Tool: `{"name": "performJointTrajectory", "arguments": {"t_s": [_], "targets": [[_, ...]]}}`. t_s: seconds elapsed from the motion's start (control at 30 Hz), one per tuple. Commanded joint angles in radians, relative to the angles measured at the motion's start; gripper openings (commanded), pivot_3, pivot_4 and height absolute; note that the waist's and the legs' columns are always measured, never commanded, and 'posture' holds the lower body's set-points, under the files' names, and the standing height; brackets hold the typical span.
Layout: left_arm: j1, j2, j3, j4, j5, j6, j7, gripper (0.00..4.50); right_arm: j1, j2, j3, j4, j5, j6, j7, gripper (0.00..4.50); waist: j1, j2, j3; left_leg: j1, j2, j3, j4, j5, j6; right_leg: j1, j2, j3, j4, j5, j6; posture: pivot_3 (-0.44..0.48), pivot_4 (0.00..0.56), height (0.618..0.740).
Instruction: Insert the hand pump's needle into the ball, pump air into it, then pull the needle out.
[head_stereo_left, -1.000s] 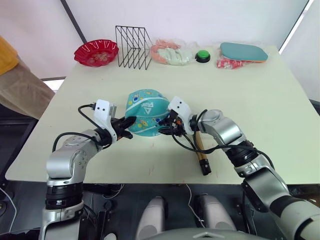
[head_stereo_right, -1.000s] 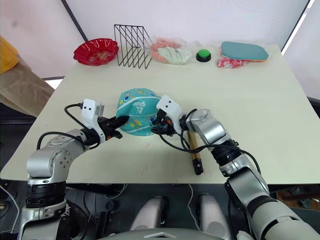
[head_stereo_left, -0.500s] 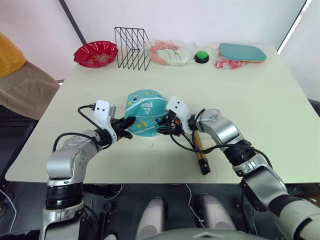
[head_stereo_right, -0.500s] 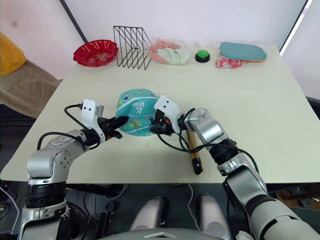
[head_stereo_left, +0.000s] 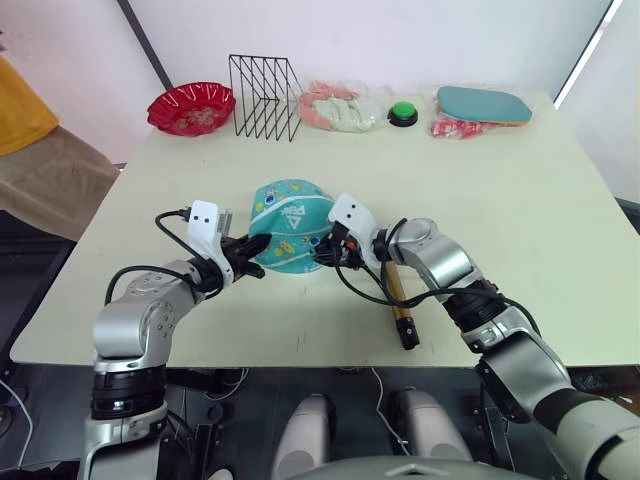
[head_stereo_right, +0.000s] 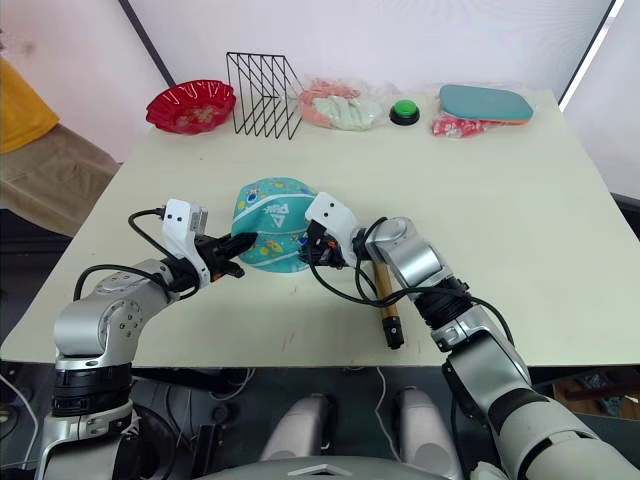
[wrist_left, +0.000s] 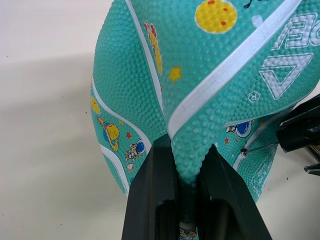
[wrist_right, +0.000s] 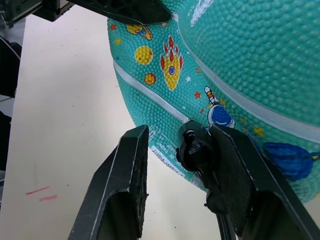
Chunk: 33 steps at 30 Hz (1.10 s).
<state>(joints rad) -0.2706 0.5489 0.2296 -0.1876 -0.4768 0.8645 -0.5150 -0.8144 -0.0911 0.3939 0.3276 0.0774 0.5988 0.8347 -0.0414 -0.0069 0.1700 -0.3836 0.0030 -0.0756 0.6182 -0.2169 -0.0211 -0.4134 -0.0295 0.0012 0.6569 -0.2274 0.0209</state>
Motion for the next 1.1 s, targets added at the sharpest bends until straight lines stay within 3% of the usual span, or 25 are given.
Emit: {"name": "performJointTrajectory", "arguments": {"t_s": [0.03,0.1,0.2,0.27,0.63,0.87,1.1], "targets": [[0.035,-0.001,-0.03,0.026,0.006,0.039,0.007,0.0,-0.032,0.01,-0.008,-0.016,-0.003,-0.027,-0.003,2.02,0.0,0.0,0.0,0.0,0.0,0.0,0.0,0.0,0.0,0.0,0.0,0.0,0.0,0.0,0.0,0.0,0.15,0.74],[0.035,-0.002,-0.03,0.025,0.005,0.04,0.008,0.0,-0.033,0.01,-0.009,-0.013,-0.005,-0.031,-0.005,2.02,0.0,0.0,0.0,0.0,0.0,0.0,0.0,0.0,0.0,0.0,0.0,0.0,0.0,0.0,0.0,0.0,0.15,0.74],[0.036,-0.002,-0.03,0.024,0.005,0.041,0.008,0.0,-0.035,0.013,-0.011,-0.008,-0.005,-0.036,-0.009,1.16,0.0,0.0,0.0,0.0,0.0,0.0,0.0,0.0,0.0,0.0,0.0,0.0,0.0,0.0,0.0,0.0,0.15,0.74],[0.037,-0.002,-0.029,0.023,0.005,0.041,0.009,0.0,-0.035,0.016,-0.011,-0.007,-0.004,-0.036,-0.009,0.26,0.0,0.0,0.0,0.0,0.0,0.0,0.0,0.0,0.0,0.0,0.0,0.0,0.0,0.0,0.0,0.0,0.15,0.74],[0.037,-0.002,-0.03,0.029,0.002,0.037,0.014,0.0,-0.054,0.024,0.02,-0.062,-0.026,-0.022,-0.002,0.25,0.0,0.0,0.0,0.0,0.0,0.0,0.0,0.0,0.0,0.0,0.0,0.0,0.0,0.0,0.0,0.0,0.15,0.74],[0.028,-0.003,-0.043,0.038,-0.002,0.047,0.012,0.0,-0.132,0.051,0.195,-0.043,-0.182,-0.024,-0.021,0.25,-0.004,-0.002,-0.001,0.002,0.002,0.001,0.0,0.0,0.0,0.0,0.002,0.001,0.001,0.0,0.0,0.0,0.15,0.74],[0.025,-0.001,-0.056,0.052,0.002,0.054,0.011,0.0,-0.171,0.085,0.281,0.05,-0.298,-0.084,-0.038,0.25,-0.008,-0.005,-0.004,0.007,0.004,0.002,0.0,0.0,0.0,0.001,0.006,0.005,0.004,0.0,-0.001,0.0,0.15,0.74]]}}
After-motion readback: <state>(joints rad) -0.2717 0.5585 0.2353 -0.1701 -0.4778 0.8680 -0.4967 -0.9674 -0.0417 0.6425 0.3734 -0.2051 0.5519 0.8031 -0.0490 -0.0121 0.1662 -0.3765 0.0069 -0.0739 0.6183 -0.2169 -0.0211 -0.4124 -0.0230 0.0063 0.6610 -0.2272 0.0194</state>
